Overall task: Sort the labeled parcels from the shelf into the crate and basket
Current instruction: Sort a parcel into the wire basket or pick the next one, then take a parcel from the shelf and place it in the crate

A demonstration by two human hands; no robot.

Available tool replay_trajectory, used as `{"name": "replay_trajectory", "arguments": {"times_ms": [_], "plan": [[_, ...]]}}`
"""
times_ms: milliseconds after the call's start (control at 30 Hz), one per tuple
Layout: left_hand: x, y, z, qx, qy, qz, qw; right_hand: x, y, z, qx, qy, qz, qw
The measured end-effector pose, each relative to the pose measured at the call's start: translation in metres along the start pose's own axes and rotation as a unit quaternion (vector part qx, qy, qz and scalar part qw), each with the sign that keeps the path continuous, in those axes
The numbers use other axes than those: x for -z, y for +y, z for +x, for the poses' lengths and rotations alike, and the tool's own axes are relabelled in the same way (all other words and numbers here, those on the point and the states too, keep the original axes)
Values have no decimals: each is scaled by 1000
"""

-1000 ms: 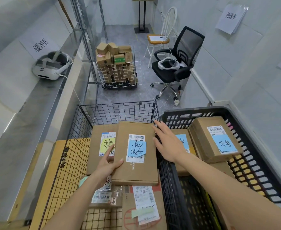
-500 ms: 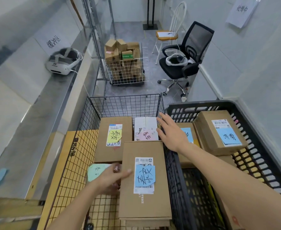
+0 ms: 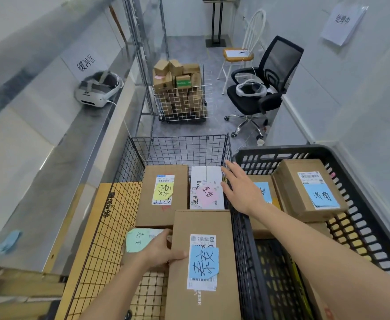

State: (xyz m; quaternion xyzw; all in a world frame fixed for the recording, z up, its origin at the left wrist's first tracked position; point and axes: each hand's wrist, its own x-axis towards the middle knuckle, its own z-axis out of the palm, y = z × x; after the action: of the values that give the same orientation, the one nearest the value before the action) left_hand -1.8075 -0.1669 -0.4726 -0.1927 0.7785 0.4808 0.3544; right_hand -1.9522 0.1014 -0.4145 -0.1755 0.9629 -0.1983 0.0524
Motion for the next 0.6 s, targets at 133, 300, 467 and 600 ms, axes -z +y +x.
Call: {"name": "replay_trajectory", "arguments": {"times_ms": [133, 300, 467, 600], "plan": [[-5, 0, -7, 16, -9, -12, 1000, 0, 1, 1, 3, -10, -12, 1000], [-11, 2, -15, 0, 0, 7, 1000, 3, 0, 0, 3, -24, -45, 999], [-8, 13, -28, -26, 27, 9, 999, 12, -8, -7, 25, -36, -113, 993], [9, 33, -53, -91, 156, 96, 979, 26, -21, -9, 41, -40, -164, 985]]}}
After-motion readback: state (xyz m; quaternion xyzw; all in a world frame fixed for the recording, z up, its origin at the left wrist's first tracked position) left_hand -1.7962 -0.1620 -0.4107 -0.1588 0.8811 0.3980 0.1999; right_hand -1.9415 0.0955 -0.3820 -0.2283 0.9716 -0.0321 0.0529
